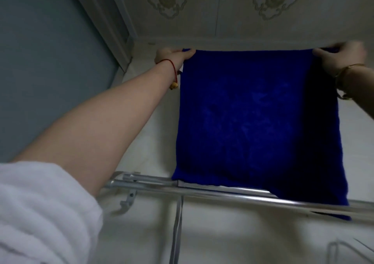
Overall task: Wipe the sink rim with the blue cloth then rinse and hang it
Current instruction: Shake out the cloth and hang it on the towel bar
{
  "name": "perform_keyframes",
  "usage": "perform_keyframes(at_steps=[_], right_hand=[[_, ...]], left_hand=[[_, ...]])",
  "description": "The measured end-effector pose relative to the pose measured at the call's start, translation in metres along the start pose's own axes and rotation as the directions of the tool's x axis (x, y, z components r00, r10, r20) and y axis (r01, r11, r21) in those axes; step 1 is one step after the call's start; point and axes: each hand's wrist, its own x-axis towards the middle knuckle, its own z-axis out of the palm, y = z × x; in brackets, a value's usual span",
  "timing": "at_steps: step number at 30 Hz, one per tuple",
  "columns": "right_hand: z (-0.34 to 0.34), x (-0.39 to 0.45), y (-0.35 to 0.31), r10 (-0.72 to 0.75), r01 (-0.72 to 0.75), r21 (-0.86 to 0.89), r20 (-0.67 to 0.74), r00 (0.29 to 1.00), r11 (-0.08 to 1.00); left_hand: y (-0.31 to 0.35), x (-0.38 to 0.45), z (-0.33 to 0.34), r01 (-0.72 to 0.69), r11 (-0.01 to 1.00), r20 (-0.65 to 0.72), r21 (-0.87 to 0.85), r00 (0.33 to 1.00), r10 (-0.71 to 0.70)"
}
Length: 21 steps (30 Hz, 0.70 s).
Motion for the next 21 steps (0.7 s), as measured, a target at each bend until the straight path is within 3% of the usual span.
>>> perform_keyframes(at_steps=[7,21], right_hand=[[-0.029,-0.012,-0.010,0.042,-0.043,0.040,0.029,0.999,0.998],[-0.077,-0.058,0.001,0.038,-0.044,0.050,0.110,0.993,0.998]], left_hand=[[0.020,-0.028,-0.001,-0.023,0.999,-0.025,0.042,0.999,0.024],[0.004,-0.089,-0.008,0.120,0.992,-0.079,0.047,0.990,-0.116]])
